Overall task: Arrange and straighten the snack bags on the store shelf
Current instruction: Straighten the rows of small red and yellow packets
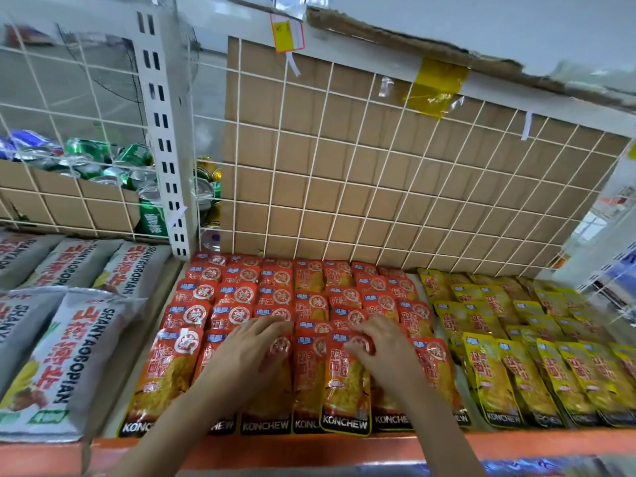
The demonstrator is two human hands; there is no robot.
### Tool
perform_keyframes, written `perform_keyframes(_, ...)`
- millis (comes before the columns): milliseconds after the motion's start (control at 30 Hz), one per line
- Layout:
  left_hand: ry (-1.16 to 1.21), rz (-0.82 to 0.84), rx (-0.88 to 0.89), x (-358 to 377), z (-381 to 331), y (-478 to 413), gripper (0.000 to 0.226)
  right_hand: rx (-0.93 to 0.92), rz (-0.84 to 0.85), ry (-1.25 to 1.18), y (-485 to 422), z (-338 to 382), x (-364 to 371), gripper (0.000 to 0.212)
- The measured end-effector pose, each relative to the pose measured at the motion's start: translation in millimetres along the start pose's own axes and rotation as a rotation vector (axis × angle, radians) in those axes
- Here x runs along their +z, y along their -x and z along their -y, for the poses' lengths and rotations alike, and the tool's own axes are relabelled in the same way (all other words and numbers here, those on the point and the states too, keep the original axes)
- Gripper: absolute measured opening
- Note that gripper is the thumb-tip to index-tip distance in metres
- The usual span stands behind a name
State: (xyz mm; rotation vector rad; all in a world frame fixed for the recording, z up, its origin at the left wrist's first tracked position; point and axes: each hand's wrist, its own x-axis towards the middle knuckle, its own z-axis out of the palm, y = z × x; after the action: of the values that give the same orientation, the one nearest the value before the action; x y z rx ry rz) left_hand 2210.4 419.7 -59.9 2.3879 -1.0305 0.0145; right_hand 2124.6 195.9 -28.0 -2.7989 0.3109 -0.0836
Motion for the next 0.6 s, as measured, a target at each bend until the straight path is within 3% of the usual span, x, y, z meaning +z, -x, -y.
perform_keyframes(67, -0.005, 0.015, -0.016, 2.2, -6.3, -6.4, 0.064, -0.001, 0.038, -0.019, -2.5, -4.4, -1.0, 0.051)
perform_keyframes(200, -0.016, 0.047, -0.034, 0.9, -17.9, -14.6, 0.045, -0.046, -0.059, -0.175, -9.4, -7.9, -4.3, 0.019)
perform_keyframes(333, -0.04, 0.086, -0.034, 0.5, -23.3, -21.4, 0.048, -0.061, -0.054, -0.237, -12.3, -10.9, -6.2, 0.017)
perform_keyframes(500, -0.048, 0.177, 0.076, 6.3, -38.6, -24.7, 0.088, -0.08, 0.019, -0.139, -17.6, -17.1, -1.5, 0.032)
perform_keyframes(600, -0.08, 0.196, 0.048, 12.1, -47.1, -24.5, 0.095, -0.079, 0.042, -0.152, -19.1, -17.3, -1.2, 0.026)
